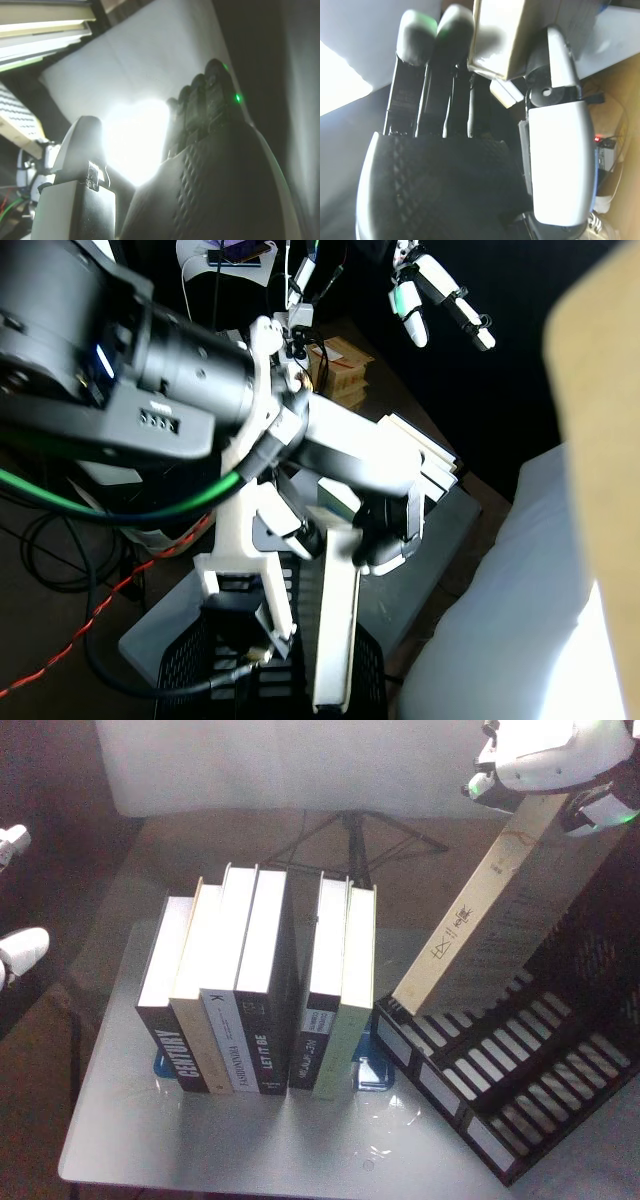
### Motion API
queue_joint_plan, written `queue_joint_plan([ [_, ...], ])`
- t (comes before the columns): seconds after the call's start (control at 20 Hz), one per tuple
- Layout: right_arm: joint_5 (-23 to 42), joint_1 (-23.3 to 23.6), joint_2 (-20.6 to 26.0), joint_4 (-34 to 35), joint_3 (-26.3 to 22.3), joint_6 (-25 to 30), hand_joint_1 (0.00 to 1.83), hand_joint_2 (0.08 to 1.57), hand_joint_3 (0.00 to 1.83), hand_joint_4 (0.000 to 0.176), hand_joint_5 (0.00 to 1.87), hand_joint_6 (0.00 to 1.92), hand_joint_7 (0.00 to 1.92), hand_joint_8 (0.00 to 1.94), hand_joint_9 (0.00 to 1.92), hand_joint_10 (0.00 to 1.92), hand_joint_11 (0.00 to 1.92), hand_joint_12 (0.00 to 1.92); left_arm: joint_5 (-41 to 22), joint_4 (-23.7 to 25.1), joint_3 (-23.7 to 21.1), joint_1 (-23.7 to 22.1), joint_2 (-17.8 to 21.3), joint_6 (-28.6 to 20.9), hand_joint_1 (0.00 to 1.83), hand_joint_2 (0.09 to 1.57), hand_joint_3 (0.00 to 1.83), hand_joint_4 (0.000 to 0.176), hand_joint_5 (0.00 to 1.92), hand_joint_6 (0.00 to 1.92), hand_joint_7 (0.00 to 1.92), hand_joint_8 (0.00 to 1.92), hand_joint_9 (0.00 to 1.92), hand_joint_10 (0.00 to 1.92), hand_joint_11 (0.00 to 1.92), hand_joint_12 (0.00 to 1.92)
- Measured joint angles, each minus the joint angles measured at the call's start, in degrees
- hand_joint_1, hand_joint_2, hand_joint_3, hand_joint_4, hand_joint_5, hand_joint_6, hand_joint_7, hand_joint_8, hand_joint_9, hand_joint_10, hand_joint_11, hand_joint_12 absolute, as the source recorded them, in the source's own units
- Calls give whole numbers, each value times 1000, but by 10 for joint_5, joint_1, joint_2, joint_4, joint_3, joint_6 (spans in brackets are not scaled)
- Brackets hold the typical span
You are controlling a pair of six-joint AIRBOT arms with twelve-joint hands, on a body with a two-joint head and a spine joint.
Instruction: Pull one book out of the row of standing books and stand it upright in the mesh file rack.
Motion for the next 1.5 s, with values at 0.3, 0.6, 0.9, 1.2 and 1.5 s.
queue_joint_plan([
  [0.3, -4, -8, 0, -12, 8, 16, 1220, 1190, 2, 0, 768, 1175, 920, 1294, 995, 1296, 931, 1656, 0, 2, 1, 0, -3, -2, 553, 1388, 3, 28, 33, 0, 0, 0, 0, 0, 0, 0],
  [0.6, -6, -14, -5, -51, 27, 52, 1353, 1132, 0, 0, 866, 931, 965, 1090, 964, 1301, 914, 1580, -1, 0, 4, 0, -7, -4, 539, 1393, 3, 13, 42, 5, 0, 0, 0, 0, 0, 0],
  [0.9, -24, -40, -10, -70, 50, 74, 1381, 1120, 0, 0, 975, 704, 936, 1124, 973, 1349, 898, 1701, -2, -3, 6, 2, -10, -6, 557, 1391, 1, 10, 49, 4, 0, 0, 0, 0, 0, 0],
  [1.2, -29, -47, -28, -73, 77, 78, 1347, 1157, 0, 0, 899, 797, 925, 1231, 863, 1532, 840, 1859, -2, -2, 10, 7, -11, -9, 552, 1397, 3, 27, 43, 0, 0, 0, 0, 0, 0, 0],
  [1.5, -32, -51, -44, -79, 88, 76, 1274, 1095, 0, 0, 1012, 730, 1079, 1098, 1134, 1419, 1114, 1842, -3, -1, 12, 7, -14, -12, 553, 1397, 1, 22, 42, 1, 0, 0, 0, 0, 0, 0],
])
